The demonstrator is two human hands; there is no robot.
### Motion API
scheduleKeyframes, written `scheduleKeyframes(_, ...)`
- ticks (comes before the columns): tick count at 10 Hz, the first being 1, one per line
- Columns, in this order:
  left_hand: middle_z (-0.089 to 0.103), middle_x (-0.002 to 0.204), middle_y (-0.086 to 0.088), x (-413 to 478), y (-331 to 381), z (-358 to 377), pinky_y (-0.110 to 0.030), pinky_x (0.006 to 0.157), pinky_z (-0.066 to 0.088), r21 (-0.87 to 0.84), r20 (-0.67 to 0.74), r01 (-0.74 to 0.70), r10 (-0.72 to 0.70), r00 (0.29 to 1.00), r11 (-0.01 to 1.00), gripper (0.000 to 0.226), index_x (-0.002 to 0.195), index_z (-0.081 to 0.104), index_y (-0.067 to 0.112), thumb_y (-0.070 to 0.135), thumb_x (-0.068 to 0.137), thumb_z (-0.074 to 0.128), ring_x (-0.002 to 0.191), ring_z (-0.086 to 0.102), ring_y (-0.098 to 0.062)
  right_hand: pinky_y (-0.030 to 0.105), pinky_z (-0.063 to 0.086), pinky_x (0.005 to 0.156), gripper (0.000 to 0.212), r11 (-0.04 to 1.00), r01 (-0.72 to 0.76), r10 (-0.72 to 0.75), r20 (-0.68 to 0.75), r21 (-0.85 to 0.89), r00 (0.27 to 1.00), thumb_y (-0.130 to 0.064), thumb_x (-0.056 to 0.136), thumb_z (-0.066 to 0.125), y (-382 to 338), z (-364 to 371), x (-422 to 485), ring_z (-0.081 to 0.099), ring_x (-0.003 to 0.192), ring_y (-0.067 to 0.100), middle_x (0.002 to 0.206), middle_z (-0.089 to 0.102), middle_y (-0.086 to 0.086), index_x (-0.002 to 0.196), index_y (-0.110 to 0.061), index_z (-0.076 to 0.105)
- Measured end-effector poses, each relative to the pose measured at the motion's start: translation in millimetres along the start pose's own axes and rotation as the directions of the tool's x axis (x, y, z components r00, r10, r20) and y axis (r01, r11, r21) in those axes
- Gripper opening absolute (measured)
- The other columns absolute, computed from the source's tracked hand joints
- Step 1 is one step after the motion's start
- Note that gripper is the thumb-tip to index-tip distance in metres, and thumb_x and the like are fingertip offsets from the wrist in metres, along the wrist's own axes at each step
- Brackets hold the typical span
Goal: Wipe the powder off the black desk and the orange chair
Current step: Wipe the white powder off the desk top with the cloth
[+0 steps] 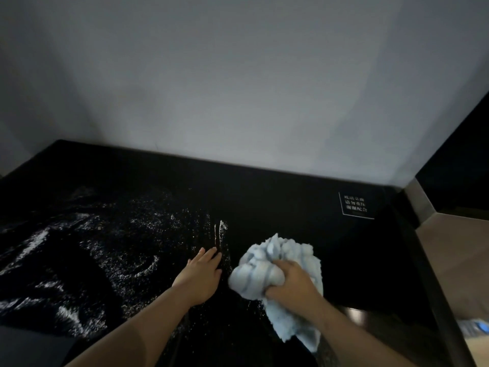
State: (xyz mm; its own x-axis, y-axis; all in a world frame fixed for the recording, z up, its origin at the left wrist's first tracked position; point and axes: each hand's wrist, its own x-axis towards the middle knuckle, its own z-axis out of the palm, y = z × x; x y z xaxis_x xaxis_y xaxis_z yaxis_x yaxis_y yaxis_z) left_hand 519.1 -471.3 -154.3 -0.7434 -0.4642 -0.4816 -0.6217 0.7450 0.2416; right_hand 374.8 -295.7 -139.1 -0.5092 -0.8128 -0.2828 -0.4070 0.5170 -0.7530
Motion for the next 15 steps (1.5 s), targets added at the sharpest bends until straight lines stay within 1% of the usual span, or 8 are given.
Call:
scheduleKeyframes(2,-0.004,0.159,0.003,-12.0,6.5,9.8,-0.04,0.118,0.007,-0.045,-0.009,0.017,-0.017,1.0,0.999,0.053,0.151,0.008,0.017,0.031,0.103,0.024,0.146,-0.008,-0.021,0.016,0.04,0.065,0.007,0.97,-0.19,0.087,-0.516,-0.151,0.852,-0.029,0.082,0.057,37.5,-61.3,5.3,0.059,0.072,0.006,0.065,0.054,-0.012,0.078,-0.023,0.059)
scheduleKeyframes(4,-0.001,0.16,0.002,-16.5,13.1,14.7,-0.04,0.117,0.008,-0.045,-0.031,0.039,-0.041,0.999,0.998,0.052,0.151,0.01,0.017,0.031,0.103,0.025,0.147,-0.006,-0.022,0.024,0.037,0.086,0.046,0.976,-0.21,0.198,-0.178,-0.056,0.964,-0.03,0.073,0.069,19.3,10.6,-30.8,0.051,0.11,0.019,0.116,0.048,-0.007,0.117,-0.033,0.057)
scheduleKeyframes(5,0.001,0.16,0.002,-19.6,15.4,16.1,-0.04,0.118,0.009,-0.045,-0.039,0.032,-0.034,0.999,0.998,0.052,0.151,0.011,0.016,0.03,0.103,0.026,0.147,-0.004,-0.022,0.006,0.043,0.071,0.032,0.997,-0.076,0.077,-0.095,0.016,0.992,-0.019,0.079,0.068,12.7,0.5,-38.4,0.058,0.083,-0.002,0.093,0.056,-0.014,0.085,-0.044,0.049)
scheduleKeyframes(7,-0.001,0.159,0.003,-34.5,21.7,25.3,-0.039,0.118,0.006,-0.085,-0.028,0.042,-0.045,0.999,0.995,0.052,0.151,0.01,0.018,0.031,0.103,0.025,0.146,-0.006,-0.02,0.031,0.048,0.072,0.054,0.917,-0.241,0.052,-0.506,-0.317,0.861,-0.069,0.084,0.027,35.7,-41.5,-50.4,0.058,0.075,0.02,0.08,0.057,0.0,0.077,-0.02,0.05)
scheduleKeyframes(10,0.01,0.159,-0.005,-47.8,32.5,33.5,-0.033,0.119,0.005,-0.075,-0.072,0.051,-0.056,0.996,0.996,0.05,0.15,0.019,0.014,0.024,0.102,0.028,0.147,0.003,-0.023,0.023,0.048,0.078,0.021,0.956,-0.03,0.093,-0.208,0.292,0.974,-0.018,0.082,0.061,-18.6,30.3,-74.7,0.061,0.086,0.014,0.086,0.065,-0.007,0.094,-0.034,0.057)
scheduleKeyframes(11,0.005,0.159,-0.001,-56.8,34.1,34.7,-0.03,0.118,0.006,-0.108,-0.058,0.051,-0.058,0.997,0.993,0.05,0.151,0.015,0.015,0.026,0.103,0.024,0.147,-0.002,-0.021,0.036,0.049,0.081,0.016,0.993,0.005,0.047,-0.439,0.117,0.897,-0.018,0.082,0.068,8.3,-14.4,-61.8,0.061,0.089,0.024,0.088,0.062,-0.002,0.092,-0.024,0.058)
scheduleKeyframes(13,0.005,0.159,-0.001,-64.5,31.2,34.6,-0.026,0.116,0.003,-0.132,-0.014,0.038,-0.041,0.999,0.991,0.049,0.151,0.014,0.014,0.023,0.104,0.024,0.147,-0.003,-0.019,0.053,0.027,0.103,0.047,0.921,-0.276,0.2,-0.274,-0.276,0.941,-0.054,0.084,0.037,25.0,-15.4,-57.6,0.029,0.131,0.015,0.135,0.037,-0.016,0.129,-0.041,0.038)
scheduleKeyframes(15,0.009,0.159,0.006,-69.4,0.4,32.4,-0.036,0.119,0.012,-0.151,-0.085,0.108,-0.122,0.989,0.983,0.051,0.151,0.016,0.021,0.025,0.102,0.029,0.147,0.0,-0.016,0.045,0.028,0.096,0.019,0.959,-0.188,0.121,-0.298,-0.21,0.947,-0.043,0.078,0.051,-5.7,29.3,-75.5,0.036,0.117,0.01,0.105,0.047,-0.026,0.096,-0.041,0.047)
